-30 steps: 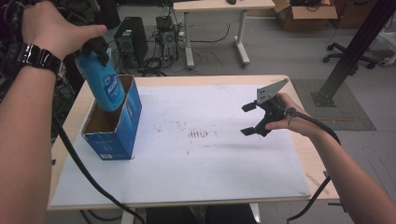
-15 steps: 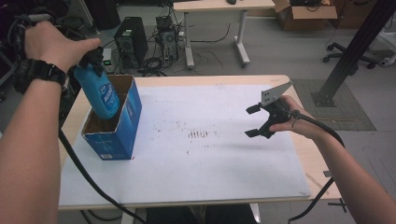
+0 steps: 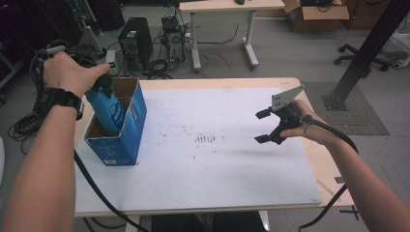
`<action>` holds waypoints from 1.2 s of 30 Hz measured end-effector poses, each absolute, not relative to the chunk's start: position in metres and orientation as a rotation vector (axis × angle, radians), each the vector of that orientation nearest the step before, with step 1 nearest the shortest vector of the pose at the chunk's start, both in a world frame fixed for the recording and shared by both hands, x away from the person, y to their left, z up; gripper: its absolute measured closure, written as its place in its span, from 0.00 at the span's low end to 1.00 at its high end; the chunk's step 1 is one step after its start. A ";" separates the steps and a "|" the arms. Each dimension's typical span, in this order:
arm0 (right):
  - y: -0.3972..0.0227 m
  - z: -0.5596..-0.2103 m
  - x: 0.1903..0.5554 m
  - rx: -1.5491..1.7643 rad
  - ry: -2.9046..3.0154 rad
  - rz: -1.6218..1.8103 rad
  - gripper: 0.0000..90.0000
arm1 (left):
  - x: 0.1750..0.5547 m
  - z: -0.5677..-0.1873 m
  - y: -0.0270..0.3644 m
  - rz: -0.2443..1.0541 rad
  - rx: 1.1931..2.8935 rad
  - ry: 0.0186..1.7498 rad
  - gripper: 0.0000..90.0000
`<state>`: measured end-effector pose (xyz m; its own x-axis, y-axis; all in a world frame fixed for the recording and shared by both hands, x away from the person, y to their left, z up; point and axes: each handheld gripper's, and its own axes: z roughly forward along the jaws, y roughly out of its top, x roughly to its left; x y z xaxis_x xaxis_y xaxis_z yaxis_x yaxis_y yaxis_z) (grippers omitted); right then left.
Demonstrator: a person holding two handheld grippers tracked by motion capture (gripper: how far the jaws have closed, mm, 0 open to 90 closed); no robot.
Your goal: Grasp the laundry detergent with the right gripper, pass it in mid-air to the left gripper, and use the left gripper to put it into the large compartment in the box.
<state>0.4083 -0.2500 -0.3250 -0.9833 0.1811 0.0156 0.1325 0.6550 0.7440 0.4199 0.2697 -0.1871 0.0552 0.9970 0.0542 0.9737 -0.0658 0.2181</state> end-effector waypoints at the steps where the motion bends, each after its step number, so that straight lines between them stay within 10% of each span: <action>1: -0.250 -0.325 0.408 0.266 2.803 1.253 0.08 | 0.420 -0.187 0.270 0.287 2.189 2.059 0.42; 36: -0.250 -0.331 0.408 0.272 2.819 1.250 0.08 | 0.424 -0.269 0.273 0.170 2.210 2.092 0.42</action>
